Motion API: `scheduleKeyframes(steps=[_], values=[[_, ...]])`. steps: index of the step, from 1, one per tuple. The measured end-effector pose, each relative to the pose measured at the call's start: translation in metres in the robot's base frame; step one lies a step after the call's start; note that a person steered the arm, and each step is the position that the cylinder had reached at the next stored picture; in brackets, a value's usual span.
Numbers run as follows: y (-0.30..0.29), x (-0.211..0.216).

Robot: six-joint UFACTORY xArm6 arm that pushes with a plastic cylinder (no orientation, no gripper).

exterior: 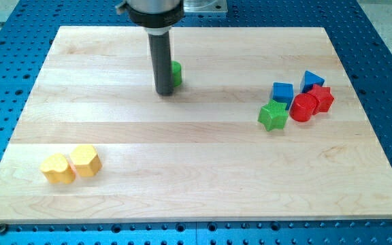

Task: Move green circle above green star

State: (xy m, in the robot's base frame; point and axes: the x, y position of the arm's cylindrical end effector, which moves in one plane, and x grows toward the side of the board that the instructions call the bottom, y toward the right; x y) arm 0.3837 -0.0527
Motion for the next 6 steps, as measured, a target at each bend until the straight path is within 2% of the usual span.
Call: scheduleKeyframes(steps=[1,2,3,4,5,6], values=[[-0.052,-0.007],[-0.059,-0.039],[0.015,-0.036],[0.084,-0.011],[0.074,-0.027],[0.093,-0.035]])
